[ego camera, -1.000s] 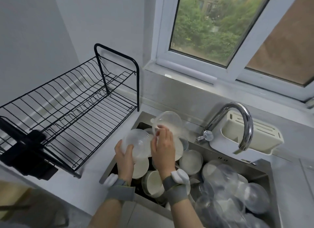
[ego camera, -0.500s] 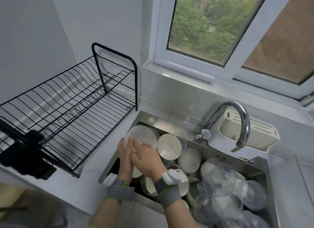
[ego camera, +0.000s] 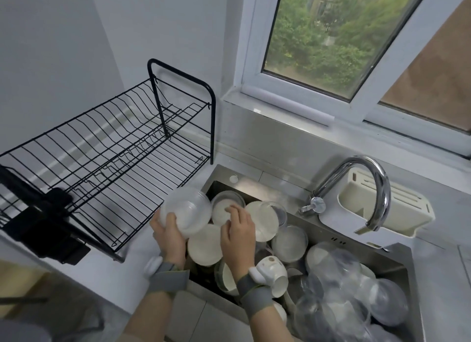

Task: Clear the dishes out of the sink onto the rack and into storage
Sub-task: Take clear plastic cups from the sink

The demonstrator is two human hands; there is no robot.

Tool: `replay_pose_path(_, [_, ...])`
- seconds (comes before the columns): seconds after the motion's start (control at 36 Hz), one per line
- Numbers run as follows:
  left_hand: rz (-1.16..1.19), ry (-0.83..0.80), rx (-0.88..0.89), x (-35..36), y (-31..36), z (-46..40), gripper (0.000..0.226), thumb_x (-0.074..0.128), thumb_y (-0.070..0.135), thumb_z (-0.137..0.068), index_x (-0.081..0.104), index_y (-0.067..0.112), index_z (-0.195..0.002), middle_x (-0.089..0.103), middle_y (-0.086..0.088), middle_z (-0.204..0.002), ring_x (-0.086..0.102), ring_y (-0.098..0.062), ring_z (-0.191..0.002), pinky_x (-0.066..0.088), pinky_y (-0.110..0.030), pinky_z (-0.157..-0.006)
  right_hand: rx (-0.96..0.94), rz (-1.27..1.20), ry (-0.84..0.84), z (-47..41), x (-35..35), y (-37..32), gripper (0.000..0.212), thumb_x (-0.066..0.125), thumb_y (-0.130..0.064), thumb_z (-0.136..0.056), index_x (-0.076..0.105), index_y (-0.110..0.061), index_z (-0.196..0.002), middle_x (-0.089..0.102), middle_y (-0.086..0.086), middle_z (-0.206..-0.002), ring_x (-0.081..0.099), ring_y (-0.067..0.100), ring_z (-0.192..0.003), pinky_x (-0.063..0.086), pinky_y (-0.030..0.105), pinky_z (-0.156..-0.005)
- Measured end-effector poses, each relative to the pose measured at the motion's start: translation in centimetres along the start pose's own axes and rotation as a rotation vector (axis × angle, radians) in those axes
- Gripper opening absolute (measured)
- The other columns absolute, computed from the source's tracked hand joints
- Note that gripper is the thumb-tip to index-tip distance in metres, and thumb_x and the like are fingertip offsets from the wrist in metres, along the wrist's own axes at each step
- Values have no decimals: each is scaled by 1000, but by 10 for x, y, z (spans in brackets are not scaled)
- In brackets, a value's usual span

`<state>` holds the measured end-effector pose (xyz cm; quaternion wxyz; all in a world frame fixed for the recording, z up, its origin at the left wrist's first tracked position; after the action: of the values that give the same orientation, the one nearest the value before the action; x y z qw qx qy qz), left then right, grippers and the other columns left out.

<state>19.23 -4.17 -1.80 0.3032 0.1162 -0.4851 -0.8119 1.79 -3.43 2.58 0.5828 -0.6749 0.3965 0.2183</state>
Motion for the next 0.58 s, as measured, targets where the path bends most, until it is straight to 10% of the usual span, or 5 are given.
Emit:
replay_pose_path(0.25, [38, 31, -26, -10, 5, -8, 65, 50, 39, -70, 40, 26, -133, 52, -10, -125, 53, -33, -115, 45, -60, -98, 191, 313, -579, 21, 56, 49, 71, 49, -19, -88, 16, -19, -151, 22, 1, -155, 16, 19, -145, 26, 35, -114])
replay_pose_path(0.58, [12, -97, -75, 2, -6, -6, 62, 52, 39, -72, 37, 32, -131, 55, -6, -118, 56, -28, -108, 53, -55, -88, 280, 390, -199, 27, 38, 57, 63, 71, 7, -65, 63, -16, -122, 60, 17, -123, 57, 37, -113, 51, 43, -83])
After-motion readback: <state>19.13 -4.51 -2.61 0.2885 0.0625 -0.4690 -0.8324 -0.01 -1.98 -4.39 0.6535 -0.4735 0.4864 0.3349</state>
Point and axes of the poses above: each hand's wrist, its own z-axis away from the middle knuckle, its own x-axis out of the palm, y = z × x, the point moved 6 cm from there along -z, towards the middle knuckle
